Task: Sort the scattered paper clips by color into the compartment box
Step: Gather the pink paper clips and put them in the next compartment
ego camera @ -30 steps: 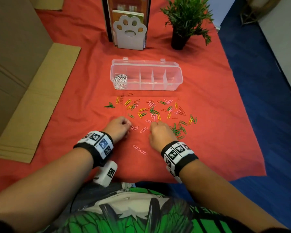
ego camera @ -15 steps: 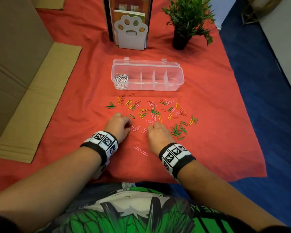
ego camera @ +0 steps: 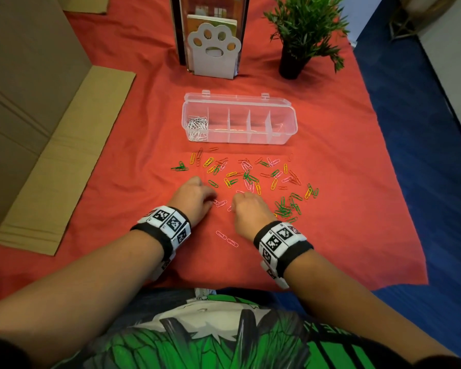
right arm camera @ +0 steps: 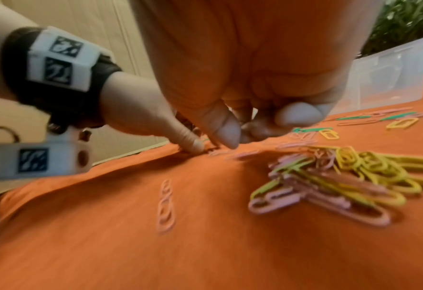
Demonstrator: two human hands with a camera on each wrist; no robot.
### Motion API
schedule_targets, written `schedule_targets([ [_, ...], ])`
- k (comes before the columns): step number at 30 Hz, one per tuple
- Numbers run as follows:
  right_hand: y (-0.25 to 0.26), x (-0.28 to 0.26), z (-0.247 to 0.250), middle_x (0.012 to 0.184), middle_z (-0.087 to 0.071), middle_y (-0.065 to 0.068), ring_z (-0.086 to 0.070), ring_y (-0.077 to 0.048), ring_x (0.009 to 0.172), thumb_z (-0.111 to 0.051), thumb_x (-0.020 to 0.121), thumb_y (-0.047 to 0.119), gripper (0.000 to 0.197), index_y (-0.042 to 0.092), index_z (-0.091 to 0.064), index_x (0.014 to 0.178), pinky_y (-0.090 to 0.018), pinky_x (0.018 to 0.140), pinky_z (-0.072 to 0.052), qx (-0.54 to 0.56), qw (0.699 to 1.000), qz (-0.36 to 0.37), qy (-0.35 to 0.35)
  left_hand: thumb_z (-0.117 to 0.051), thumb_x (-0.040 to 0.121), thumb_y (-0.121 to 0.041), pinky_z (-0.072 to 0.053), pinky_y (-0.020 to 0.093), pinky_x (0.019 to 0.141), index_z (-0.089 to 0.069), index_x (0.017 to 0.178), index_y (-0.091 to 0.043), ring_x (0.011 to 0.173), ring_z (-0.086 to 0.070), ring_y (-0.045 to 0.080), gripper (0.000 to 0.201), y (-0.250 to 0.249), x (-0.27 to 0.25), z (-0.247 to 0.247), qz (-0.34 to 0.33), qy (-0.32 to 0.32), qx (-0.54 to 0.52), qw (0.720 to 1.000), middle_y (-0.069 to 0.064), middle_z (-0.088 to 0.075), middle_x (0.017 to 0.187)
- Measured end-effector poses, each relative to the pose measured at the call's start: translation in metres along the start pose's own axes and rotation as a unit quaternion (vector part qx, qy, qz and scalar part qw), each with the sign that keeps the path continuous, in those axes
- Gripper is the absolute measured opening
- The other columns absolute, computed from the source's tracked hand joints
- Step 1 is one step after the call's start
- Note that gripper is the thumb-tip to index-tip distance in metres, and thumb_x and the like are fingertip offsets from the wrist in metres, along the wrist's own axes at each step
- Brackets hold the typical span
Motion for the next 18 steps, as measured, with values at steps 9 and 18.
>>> schedule_targets([
  [9,0.001,0.006,-0.003,0.111,-0.051,-0.012,-0.047,-0.033,0.108,-0.048,0.086,0.007,0.023,0.008,-0.052,0.108,-0.042,0.091,-0.042,-0.066,0.994,0.066,-0.058,-0.052,0.087,-0.016,-0.04,0.038,0.087,-0.059,0.095,-0.004,0.099,-0.055,0.035,0.016,-0.003,0.0,-0.006,-0.021,0.022,0.054,0.998,0.018,-0.056,0.1],
  [18,-0.029,0.014,0.015,0.076,-0.053,-0.001,-0.045,-0.011,0.062,-0.046,0.09,0.003,0.018,0.013,-0.061,0.091,-0.023,0.058,-0.039,0.352,0.932,-0.086,0.003,-0.043,0.089,-0.001,-0.04,0.026,0.061,-0.059,0.09,-0.018,0.063,-0.049,0.019,0.023,0.003,0.005,0.0,0.155,0.047,-0.284,0.945,0.003,-0.058,0.079],
])
Point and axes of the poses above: each hand's wrist, its own x-axis towards the middle knuckle, its own z-axis out of the back of the hand, y = z × x, the point moved 2 cm from there along x, towards the middle knuckle
